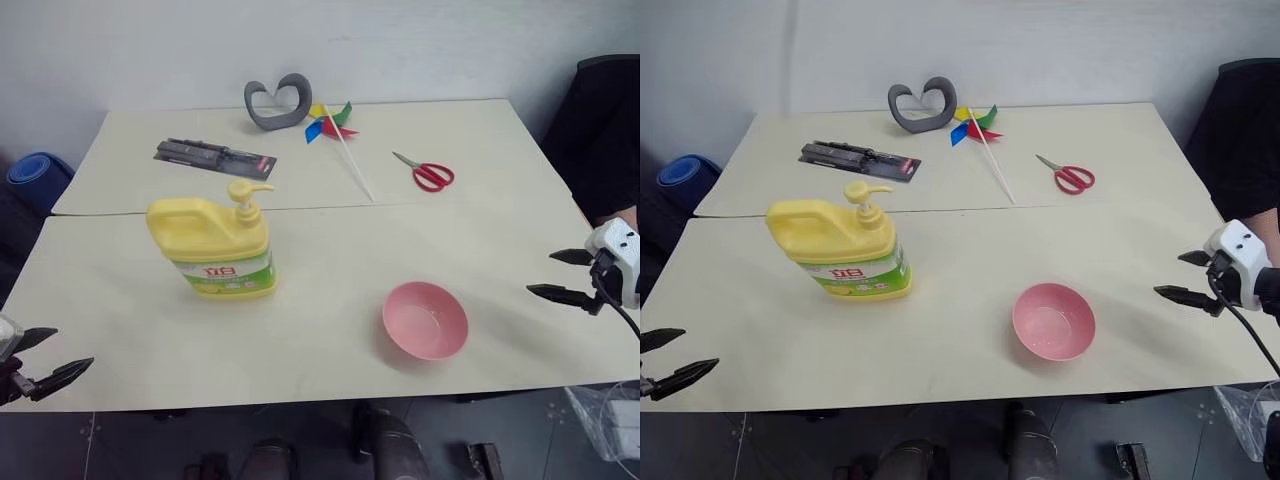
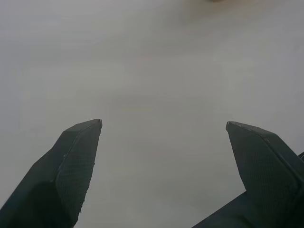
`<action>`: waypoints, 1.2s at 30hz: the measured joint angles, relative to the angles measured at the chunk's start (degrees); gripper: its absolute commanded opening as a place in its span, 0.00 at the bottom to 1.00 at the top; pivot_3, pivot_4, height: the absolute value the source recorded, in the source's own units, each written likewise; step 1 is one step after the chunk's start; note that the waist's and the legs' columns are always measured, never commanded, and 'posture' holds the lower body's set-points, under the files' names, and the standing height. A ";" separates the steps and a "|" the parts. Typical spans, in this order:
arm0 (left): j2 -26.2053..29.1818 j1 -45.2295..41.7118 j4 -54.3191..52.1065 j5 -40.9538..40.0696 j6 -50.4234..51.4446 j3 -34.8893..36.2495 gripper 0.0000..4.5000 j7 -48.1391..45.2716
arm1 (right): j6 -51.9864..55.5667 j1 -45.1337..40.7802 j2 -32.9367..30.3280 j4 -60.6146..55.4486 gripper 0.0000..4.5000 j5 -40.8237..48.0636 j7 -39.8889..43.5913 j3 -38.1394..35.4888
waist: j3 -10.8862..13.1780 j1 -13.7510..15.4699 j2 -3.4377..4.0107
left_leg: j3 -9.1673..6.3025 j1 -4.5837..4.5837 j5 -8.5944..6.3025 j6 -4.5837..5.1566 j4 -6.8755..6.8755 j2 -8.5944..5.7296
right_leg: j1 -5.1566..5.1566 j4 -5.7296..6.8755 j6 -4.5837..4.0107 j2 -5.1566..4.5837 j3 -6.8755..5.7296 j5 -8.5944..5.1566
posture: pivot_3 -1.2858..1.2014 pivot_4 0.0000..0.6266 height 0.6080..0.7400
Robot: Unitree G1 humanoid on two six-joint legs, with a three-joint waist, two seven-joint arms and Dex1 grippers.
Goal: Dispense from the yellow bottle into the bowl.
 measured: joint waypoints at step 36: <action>15.16 -7.10 -44.40 -30.22 30.05 -0.90 0.99 -18.60 | 39.37 34.30 -6.03 -80.26 1.00 19.74 -1.68 -4.82 | -0.02 1.57 -0.08 | 0.18 0.18 -0.12 -0.72 0.21 0.20 | -0.15 0.39 -0.49 0.95 0.59 -0.25 | 0.52 0.24 1.00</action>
